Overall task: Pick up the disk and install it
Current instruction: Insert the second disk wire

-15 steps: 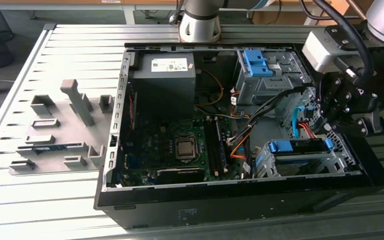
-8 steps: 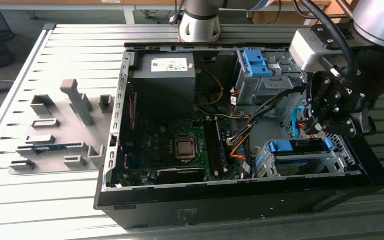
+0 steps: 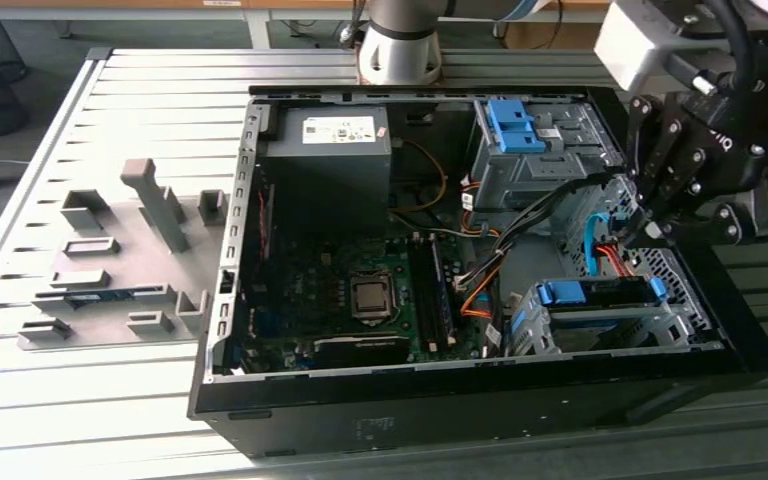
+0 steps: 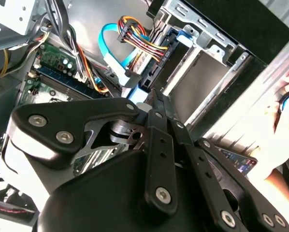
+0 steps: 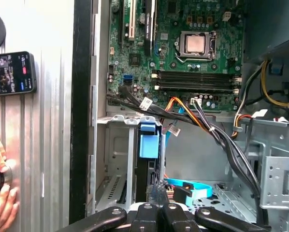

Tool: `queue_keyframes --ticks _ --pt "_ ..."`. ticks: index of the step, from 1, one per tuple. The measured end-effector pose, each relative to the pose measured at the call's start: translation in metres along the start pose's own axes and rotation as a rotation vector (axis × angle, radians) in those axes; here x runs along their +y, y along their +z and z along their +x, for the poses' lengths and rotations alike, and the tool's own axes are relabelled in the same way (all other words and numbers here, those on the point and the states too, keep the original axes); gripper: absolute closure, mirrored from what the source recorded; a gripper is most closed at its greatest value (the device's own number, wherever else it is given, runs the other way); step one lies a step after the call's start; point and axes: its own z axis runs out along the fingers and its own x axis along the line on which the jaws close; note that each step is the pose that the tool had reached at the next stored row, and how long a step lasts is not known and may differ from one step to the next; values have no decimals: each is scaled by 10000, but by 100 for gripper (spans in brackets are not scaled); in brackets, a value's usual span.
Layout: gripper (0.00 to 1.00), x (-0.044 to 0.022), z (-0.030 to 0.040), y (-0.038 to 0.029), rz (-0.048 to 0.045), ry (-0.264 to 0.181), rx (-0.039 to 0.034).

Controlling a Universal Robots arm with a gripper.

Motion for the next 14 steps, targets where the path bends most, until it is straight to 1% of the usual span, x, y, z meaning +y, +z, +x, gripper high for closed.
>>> queue_keyframes --ticks 7,12,14 --pt "89 -2 -105 -3 -20 89 2" --pt "89 -9 -171 -4 -146 190 6" --pt "89 -14 -204 -4 -159 190 7"
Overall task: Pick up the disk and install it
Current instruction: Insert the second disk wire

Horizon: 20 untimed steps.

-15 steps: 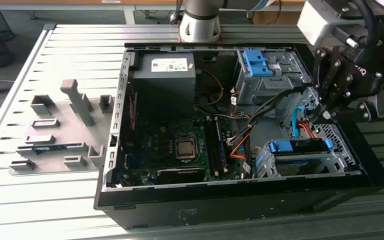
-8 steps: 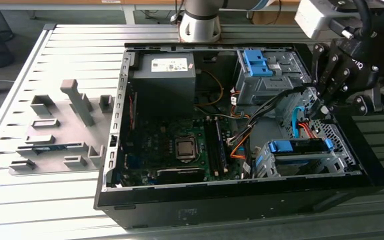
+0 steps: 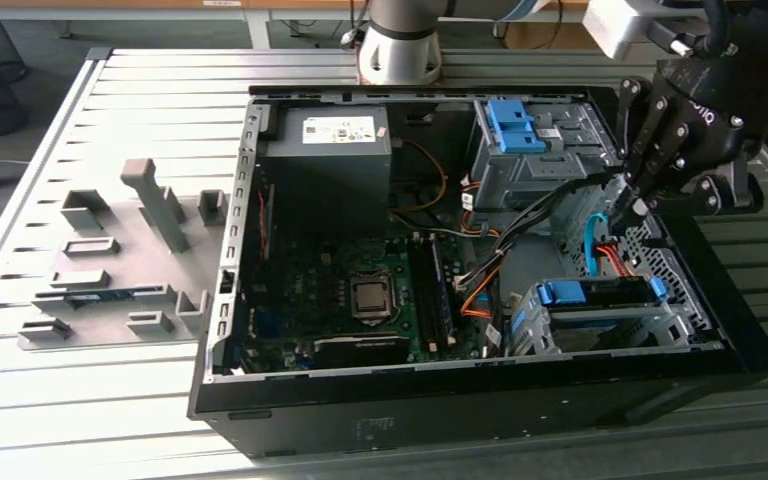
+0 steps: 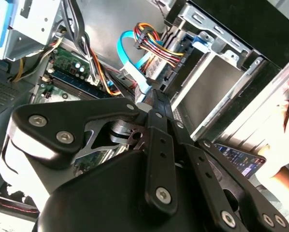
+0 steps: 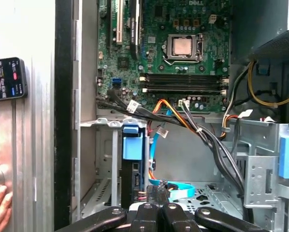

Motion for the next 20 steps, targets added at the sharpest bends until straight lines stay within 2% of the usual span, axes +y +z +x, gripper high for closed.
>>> queue_keyframes --ticks 2,4,7,8,11,12,16,17,20 --pt "89 -3 -27 0 -2 -1 0" --pt "89 -5 -54 0 -4 -3 36" --pt "83 -7 -104 0 -5 -8 177" --pt "83 -6 -118 2 -6 -9 288" --pt "83 -6 -151 8 -13 -20 759" --pt "83 -5 -160 11 -15 -22 862" --pt "81 -5 -174 21 -16 -23 877" --pt "75 -5 -176 23 -16 -23 873" --pt "75 -5 -179 28 -16 -21 819"
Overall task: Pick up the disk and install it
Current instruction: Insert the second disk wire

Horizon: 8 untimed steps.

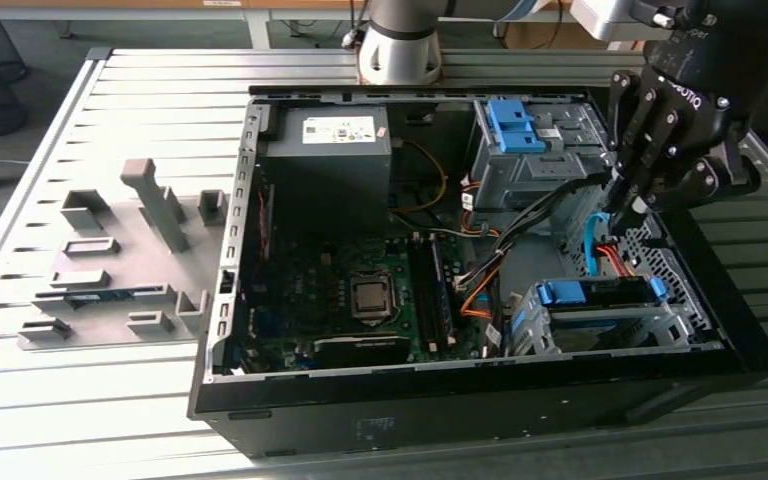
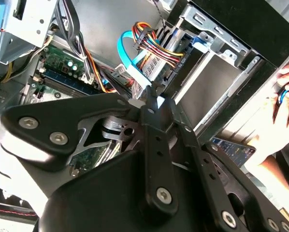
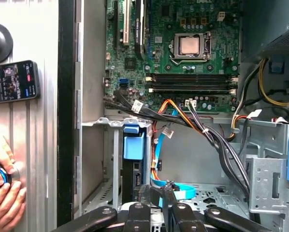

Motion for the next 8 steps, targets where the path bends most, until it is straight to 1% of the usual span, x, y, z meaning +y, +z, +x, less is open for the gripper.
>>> queue_keyframes --ticks 2,4,8 --pt "75 0 -2 15 0 1 -48" --pt "75 1 -3 32 -1 1 -76" --pt "75 2 -8 83 -1 2 -91"
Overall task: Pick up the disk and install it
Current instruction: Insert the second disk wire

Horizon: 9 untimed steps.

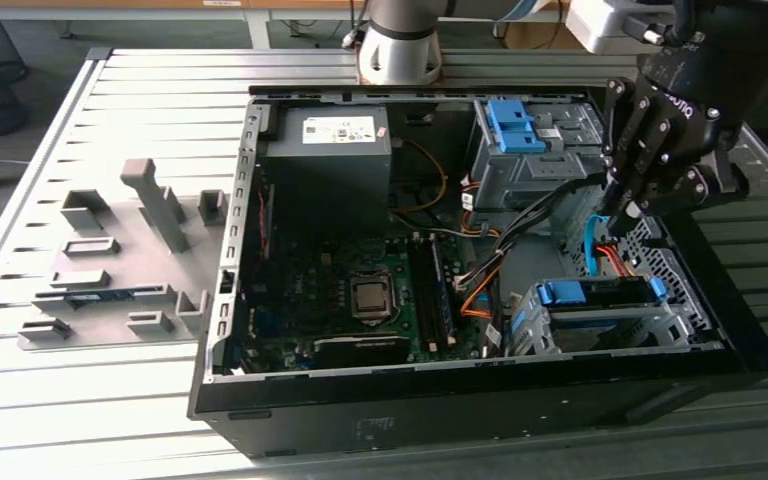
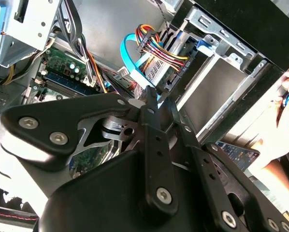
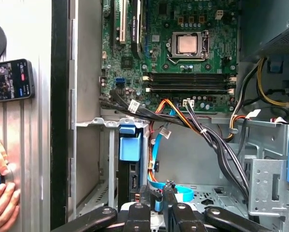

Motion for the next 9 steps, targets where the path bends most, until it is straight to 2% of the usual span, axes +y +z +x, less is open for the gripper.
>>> queue_keyframes --ticks 9 --pt "76 3 -11 129 0 0 2"
